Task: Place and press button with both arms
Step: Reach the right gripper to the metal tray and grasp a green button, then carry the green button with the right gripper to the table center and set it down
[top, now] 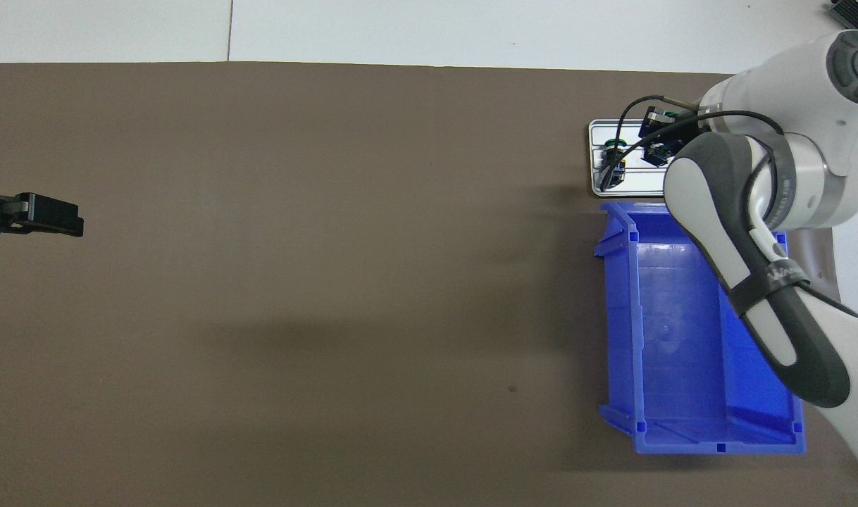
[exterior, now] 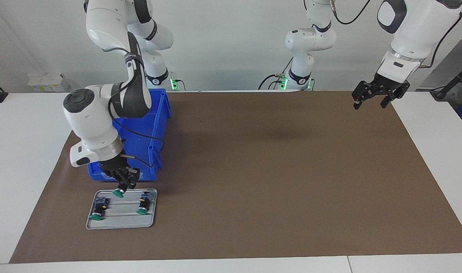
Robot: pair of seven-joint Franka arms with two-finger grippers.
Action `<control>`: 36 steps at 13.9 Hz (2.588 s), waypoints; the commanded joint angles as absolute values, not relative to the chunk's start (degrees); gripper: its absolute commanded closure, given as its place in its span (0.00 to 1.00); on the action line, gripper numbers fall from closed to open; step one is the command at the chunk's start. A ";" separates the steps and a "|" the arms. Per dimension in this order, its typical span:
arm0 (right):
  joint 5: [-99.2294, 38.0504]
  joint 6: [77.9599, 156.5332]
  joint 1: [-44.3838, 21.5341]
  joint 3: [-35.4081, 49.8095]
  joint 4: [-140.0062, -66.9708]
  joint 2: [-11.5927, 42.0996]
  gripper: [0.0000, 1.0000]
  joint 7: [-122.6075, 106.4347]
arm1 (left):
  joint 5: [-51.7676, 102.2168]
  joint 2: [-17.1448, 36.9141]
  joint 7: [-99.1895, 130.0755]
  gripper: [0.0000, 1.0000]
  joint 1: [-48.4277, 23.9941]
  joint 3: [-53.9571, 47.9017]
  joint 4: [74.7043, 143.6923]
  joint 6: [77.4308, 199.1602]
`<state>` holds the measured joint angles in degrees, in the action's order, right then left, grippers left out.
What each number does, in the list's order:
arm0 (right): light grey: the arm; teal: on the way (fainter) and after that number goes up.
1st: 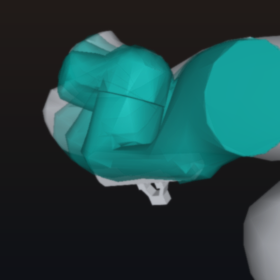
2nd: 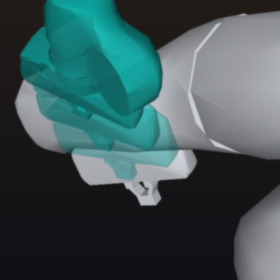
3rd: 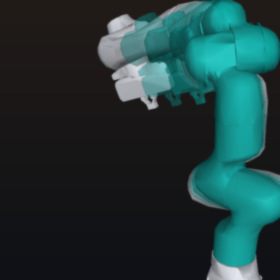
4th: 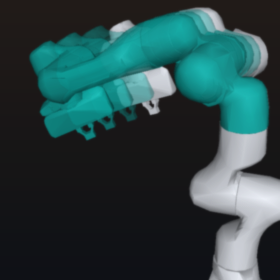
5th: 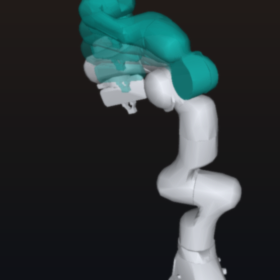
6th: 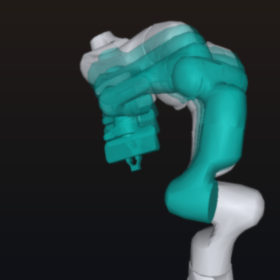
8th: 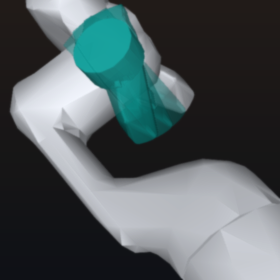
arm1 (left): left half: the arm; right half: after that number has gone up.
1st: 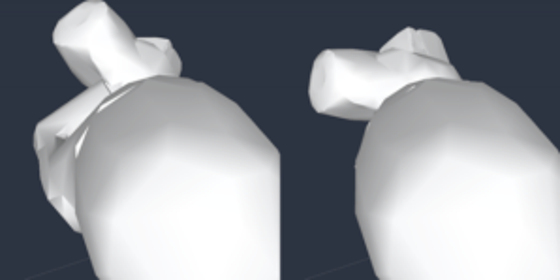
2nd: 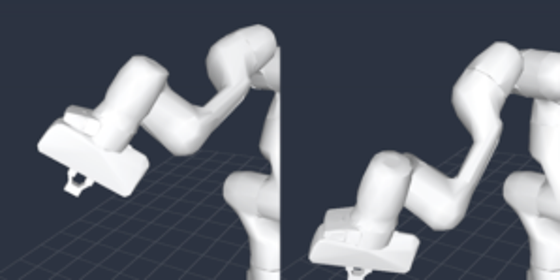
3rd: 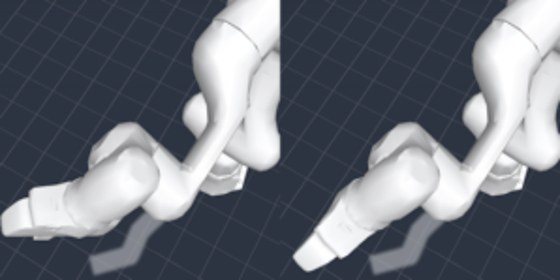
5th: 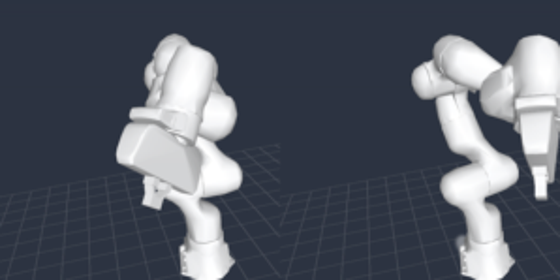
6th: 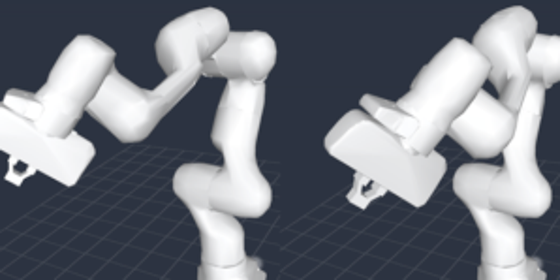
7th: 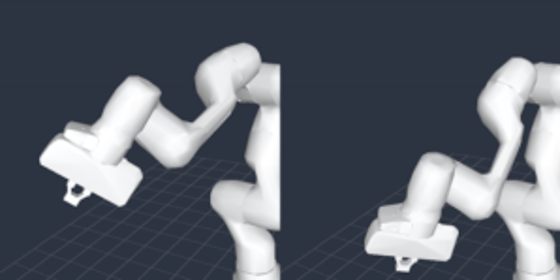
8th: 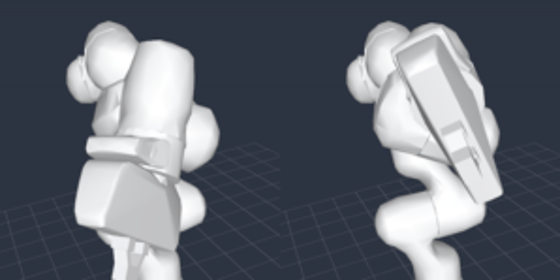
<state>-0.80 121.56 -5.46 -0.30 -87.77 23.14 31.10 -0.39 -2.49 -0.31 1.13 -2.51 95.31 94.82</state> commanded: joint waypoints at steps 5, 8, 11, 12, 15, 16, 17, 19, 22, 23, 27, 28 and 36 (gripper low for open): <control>6.06 116.65 -20.55 -0.09 -84.22 22.41 1.00 81.06 | -1.23 -4.31 -0.09 0.00 1.32 -2.64 97.21 94.83; 6.06 112.86 -26.18 -0.09 -79.04 25.74 1.00 95.92 | -1.23 -4.31 -0.09 0.00 1.32 -2.64 97.21 94.83; 5.28 111.71 -29.52 0.35 -73.14 28.99 1.00 111.05 | -1.23 -4.31 -0.09 0.00 1.32 -2.64 97.21 94.83; 4.40 111.88 -30.14 0.96 -72.17 30.05 1.00 115.36 | -1.23 -4.31 -0.09 0.00 1.32 -2.64 97.21 94.83; 4.13 111.71 -33.03 1.67 -65.50 36.10 1.00 127.49 | -1.23 -4.31 -0.09 0.00 1.32 -2.64 97.21 94.83; 4.13 111.71 -34.18 1.76 -64.35 37.60 1.00 130.75 | -1.23 -4.31 -0.09 0.00 1.32 -2.64 97.21 94.83; 4.13 111.97 -35.76 1.76 -64.25 38.84 1.00 133.48 | -1.23 -4.31 -0.09 0.00 1.32 -2.64 97.21 94.83; 4.13 113.02 -37.79 1.84 -64.25 40.34 1.00 137.88 | -1.23 -4.31 -0.09 0.00 1.32 -2.64 97.21 94.83; 4.04 116.27 -39.63 2.99 -64.25 42.62 1.00 142.98 | -1.23 -4.31 -0.35 0.00 0.44 -2.81 97.12 95.18; 4.13 117.41 -40.42 2.99 -65.03 43.15 1.00 143.43 | -1.23 -4.31 -0.18 0.00 0.53 -2.81 97.12 95.01; 3.78 123.90 -39.99 3.08 -74.94 40.18 1.00 137.13 | -1.23 -4.31 0.09 0.00 1.32 -2.64 97.21 94.83; 3.69 125.40 -40.34 3.08 -77.49 39.30 1.00 136.50 | -1.23 -4.31 0.00 0.00 1.23 -2.64 97.21 94.83; 3.43 131.66 -41.31 3.34 -87.72 35.51 0.53 135.97 | -1.23 -4.31 -0.18 0.00 1.14 -2.72 97.21 95.28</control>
